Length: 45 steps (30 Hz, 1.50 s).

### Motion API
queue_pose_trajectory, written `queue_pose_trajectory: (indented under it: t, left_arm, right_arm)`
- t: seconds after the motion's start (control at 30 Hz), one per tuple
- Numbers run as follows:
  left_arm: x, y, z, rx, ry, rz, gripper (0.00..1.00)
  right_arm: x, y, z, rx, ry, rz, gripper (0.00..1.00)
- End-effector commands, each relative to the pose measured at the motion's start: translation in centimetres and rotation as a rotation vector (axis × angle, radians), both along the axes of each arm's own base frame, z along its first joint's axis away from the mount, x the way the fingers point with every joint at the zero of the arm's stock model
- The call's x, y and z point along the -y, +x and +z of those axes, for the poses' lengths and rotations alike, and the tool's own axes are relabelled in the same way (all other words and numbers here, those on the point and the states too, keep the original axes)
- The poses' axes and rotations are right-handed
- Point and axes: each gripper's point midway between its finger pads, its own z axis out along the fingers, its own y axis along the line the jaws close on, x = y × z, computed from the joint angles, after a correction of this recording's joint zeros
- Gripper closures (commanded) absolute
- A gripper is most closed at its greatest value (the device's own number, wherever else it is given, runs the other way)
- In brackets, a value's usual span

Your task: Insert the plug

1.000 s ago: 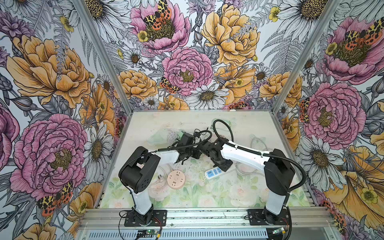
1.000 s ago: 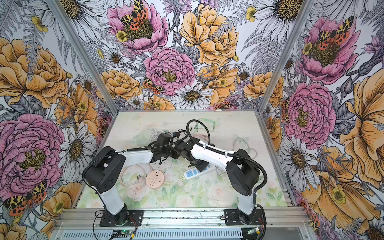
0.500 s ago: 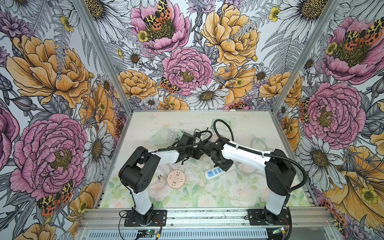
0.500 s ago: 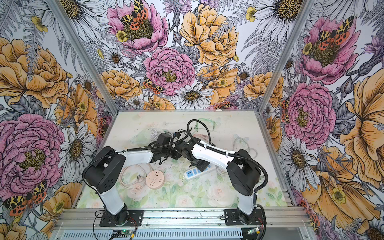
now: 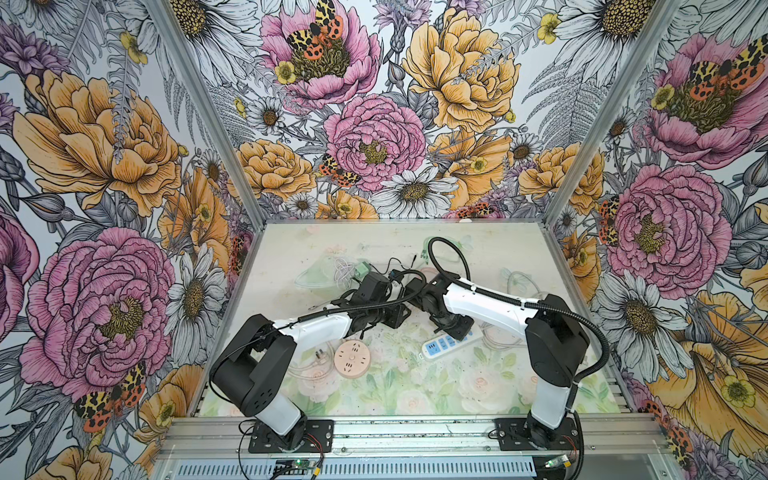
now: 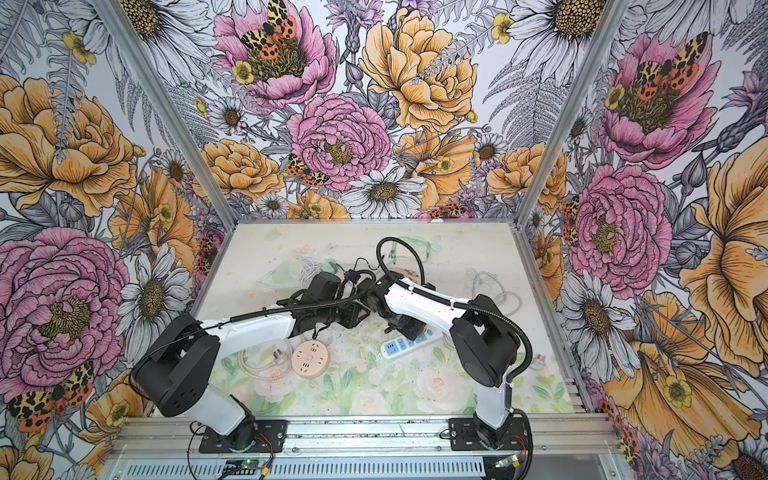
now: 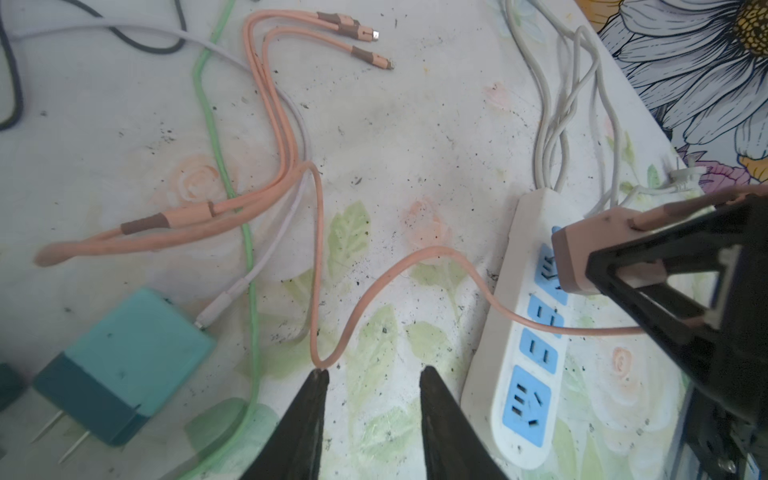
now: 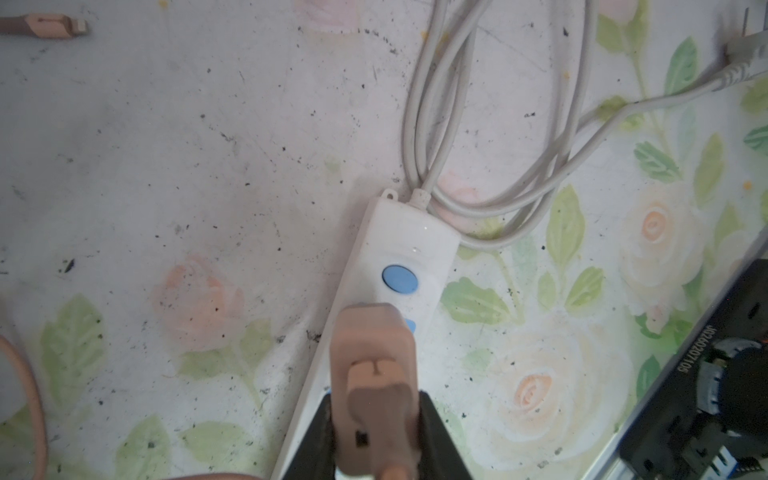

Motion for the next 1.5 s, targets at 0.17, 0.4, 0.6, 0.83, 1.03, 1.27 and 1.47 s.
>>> queue_pose_trajectory:
  t: [0.17, 0.4, 0.6, 0.83, 1.03, 1.27, 1.47]
  left_arm:
    - [-0.3, -2.6, 0.7, 0.014, 0.053, -0.082, 0.58]
    - [1.8, -7.3, 1.1, 0.076, 0.092, -0.212, 0.57]
    - [1.5, -8.8, 0.2, 0.047, 0.097, -0.199, 0.56]
    - [0.0, -8.1, -0.4, 0.028, 0.077, -0.106, 0.54]
    - [-2.9, -5.6, 1.1, 0.007, -0.031, 0.025, 0.54]
    - [-3.4, -5.3, 2.2, 0.019, -0.061, 0.030, 0.53]
    - [-3.4, -5.4, 1.4, -0.001, -0.065, 0.038, 0.53]
  right_arm:
    - [0.6, -3.3, -3.5, -0.127, 0.002, -0.033, 1.00]
    - [0.6, -3.5, -3.5, -0.114, 0.015, -0.060, 1.00]
    - [-0.1, -2.9, -3.1, -0.086, 0.052, -0.082, 1.00]
    - [-1.1, -1.9, -2.5, -0.053, 0.094, -0.076, 1.00]
    - [-1.0, -1.3, -1.5, -0.014, 0.120, -0.068, 1.00]
    - [-1.4, -1.4, -1.4, -0.022, 0.154, -0.072, 1.00]
    - [-1.5, -1.0, -0.4, 0.015, 0.173, -0.086, 1.00]
